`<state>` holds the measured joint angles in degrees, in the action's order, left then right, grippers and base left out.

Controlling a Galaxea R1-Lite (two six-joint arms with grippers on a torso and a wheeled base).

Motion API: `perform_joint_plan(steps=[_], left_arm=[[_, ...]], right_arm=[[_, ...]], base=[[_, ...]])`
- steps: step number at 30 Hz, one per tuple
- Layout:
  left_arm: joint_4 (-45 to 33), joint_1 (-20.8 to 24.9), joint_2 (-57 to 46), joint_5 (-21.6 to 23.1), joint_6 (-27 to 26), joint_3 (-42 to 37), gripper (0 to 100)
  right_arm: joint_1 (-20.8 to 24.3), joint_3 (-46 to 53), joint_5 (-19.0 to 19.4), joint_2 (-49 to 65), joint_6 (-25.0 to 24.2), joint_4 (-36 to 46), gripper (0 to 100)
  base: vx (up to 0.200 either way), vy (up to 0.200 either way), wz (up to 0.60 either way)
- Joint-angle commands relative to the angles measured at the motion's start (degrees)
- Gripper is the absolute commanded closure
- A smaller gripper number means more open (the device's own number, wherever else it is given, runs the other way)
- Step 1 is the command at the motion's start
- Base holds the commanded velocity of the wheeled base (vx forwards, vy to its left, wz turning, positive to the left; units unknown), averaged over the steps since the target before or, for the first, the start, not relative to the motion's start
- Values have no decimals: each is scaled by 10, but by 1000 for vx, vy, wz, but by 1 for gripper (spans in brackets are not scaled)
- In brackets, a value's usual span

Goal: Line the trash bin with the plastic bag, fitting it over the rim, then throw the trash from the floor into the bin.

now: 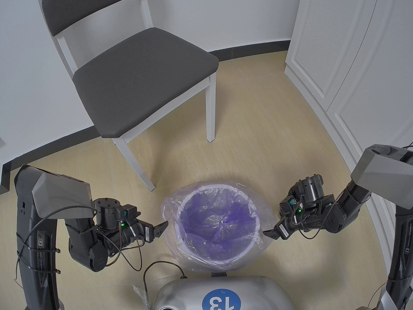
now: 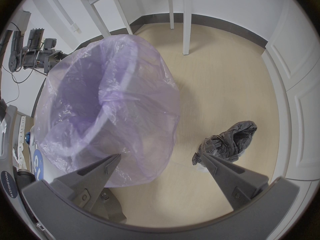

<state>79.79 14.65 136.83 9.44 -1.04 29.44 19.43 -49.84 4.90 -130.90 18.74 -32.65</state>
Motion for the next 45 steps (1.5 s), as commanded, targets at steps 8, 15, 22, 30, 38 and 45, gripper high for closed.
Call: perform_joint_plan(steps=[8,15,22,30,38,45], left_arm=[[-85,-7,75,2,1,115,0],[-151,-14,96,1,-1,192,0],[-163,-18,103,1,-4,212,0],[-150,-20,70,5,-2,165,0],[-58,-17,15,7,2,56,0],[54,-11,-4,20,2,-47,0]], right_arm=[[-6,-134,0,-76,4,73,0],[-6,-230,0,-114,5,134,0],[-12,-301,6,-127,18,218,0],[-16,-278,36,-95,53,249,0],[-26,-135,63,30,69,223,0],[-31,-17,63,93,78,110,0]], base=[[0,0,0],[0,0,0],[0,0,0],[0,0,0],[0,0,0],[0,0,0]])
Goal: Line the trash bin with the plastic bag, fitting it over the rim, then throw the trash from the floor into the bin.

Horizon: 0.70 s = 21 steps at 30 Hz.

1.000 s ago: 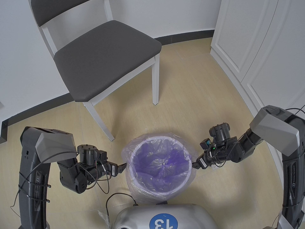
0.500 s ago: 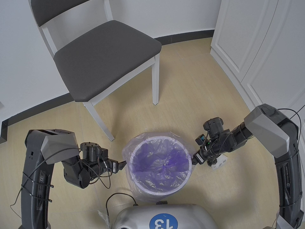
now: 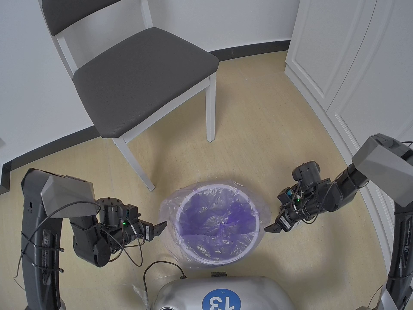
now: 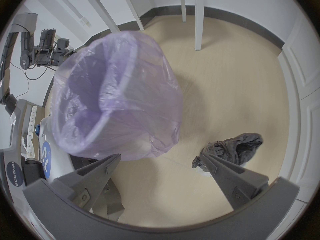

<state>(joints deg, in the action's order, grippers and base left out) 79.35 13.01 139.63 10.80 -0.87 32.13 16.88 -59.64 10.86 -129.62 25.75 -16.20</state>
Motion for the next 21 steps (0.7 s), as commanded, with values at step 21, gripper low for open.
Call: perform_joint_plan(steps=[21], left_arm=[[107,36,-198,51,4,-226,0]], right_arm=[[-1,143,0,221,3,-58,0]], base=[[-10,0,0]])
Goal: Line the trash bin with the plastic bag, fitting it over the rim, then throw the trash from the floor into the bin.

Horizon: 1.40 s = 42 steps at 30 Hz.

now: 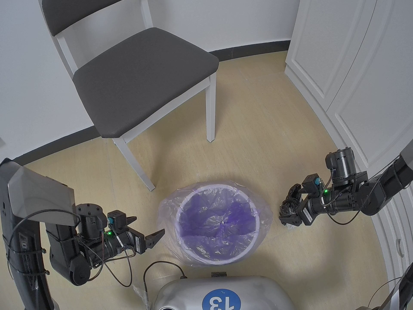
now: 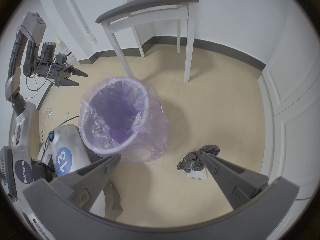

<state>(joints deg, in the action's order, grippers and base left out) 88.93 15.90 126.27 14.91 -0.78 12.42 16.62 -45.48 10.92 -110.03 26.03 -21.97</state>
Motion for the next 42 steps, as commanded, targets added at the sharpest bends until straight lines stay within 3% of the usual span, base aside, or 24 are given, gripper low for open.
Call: perform_joint_plan(steps=[1,11,17,22,25,31,36,39,42], left_arm=[[11,9,-74,15,3,-35,0],[11,4,-113,21,3,-47,0],[11,7,-132,21,3,-49,0],[11,8,-150,21,3,-52,0],[11,-3,-157,21,4,-57,0],[11,-80,-198,20,25,-79,0],[11,-108,-232,16,39,-122,0],[11,-169,-239,11,39,-123,0],[11,-218,-248,17,39,-105,0]], right_arm=[[2,0,0,26,-1,2,0],[32,-19,1,29,-27,7,0],[83,-32,-9,27,-57,10,0],[150,-16,-60,21,-100,2,0],[177,-15,-71,14,-105,-7,0],[203,-37,-64,-46,-60,-26,0],[205,-75,-57,-100,-52,-31,0],[206,-108,-8,-141,-54,-29,0],[200,-134,2,-171,-54,-28,0]], base=[[-200,0,0],[-80,0,0],[0,0,0],[0,0,0],[0,0,0],[0,0,0],[0,0,0],[0,0,0],[0,0,0]])
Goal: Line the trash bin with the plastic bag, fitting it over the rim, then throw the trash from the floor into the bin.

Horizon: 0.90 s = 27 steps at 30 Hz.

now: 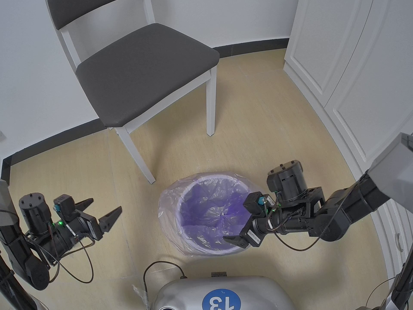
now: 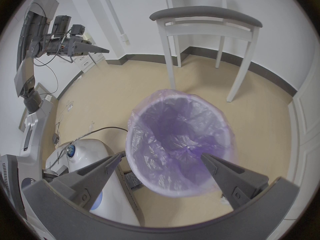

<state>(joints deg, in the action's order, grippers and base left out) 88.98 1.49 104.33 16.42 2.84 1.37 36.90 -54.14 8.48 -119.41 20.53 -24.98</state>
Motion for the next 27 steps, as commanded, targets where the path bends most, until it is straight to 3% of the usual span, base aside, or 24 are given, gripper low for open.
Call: perform_joint_plan(steps=[1,20,24,25,27], left_arm=[[10,-76,-28,1,2,8,0],[10,-79,-81,-26,-1,-14,0],[10,-81,-95,-27,1,-13,0],[10,-80,-94,-28,-3,-11,0],[10,-78,-93,-29,-6,-11,0]], right_arm=[[-3,-49,27,-78,1,4,0],[-162,-95,41,-72,7,6,0],[-189,-119,61,-76,-6,6,0],[-207,-136,87,-77,-29,13,0],[-215,-143,101,-76,-43,22,0]], base=[[0,0,0],[0,0,0],[0,0,0],[0,0,0],[0,0,0]])
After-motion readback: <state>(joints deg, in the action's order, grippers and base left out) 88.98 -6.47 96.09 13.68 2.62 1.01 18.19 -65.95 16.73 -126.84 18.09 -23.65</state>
